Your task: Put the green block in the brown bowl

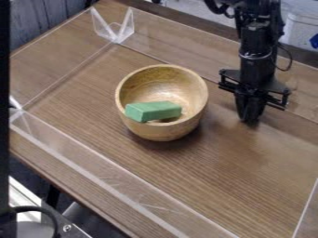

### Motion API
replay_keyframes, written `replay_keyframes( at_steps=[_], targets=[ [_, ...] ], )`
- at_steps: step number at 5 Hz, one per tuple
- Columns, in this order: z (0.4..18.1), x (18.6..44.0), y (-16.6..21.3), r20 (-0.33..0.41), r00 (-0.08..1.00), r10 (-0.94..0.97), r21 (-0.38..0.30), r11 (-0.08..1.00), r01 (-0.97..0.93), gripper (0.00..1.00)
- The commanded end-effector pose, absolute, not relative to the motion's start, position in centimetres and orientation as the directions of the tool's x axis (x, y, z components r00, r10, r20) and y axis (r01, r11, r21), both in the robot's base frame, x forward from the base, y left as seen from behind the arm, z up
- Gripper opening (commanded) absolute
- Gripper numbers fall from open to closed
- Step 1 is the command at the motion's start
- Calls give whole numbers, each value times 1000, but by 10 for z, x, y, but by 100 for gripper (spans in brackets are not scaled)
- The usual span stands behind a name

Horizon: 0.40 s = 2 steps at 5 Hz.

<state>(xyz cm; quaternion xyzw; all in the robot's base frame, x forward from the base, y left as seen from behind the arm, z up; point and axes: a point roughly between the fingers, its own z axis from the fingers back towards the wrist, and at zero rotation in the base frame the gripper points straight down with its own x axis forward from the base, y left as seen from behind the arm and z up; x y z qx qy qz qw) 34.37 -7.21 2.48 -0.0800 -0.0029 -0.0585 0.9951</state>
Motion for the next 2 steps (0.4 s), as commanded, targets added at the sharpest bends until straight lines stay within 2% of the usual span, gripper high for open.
replay_keyframes(
  at_steps=[1,2],
  targets=[
    [48,350,-73,76,991,-107,-167,979,119,100],
    [65,350,-72,96,990,-101,-172,978,117,100]
  ],
)
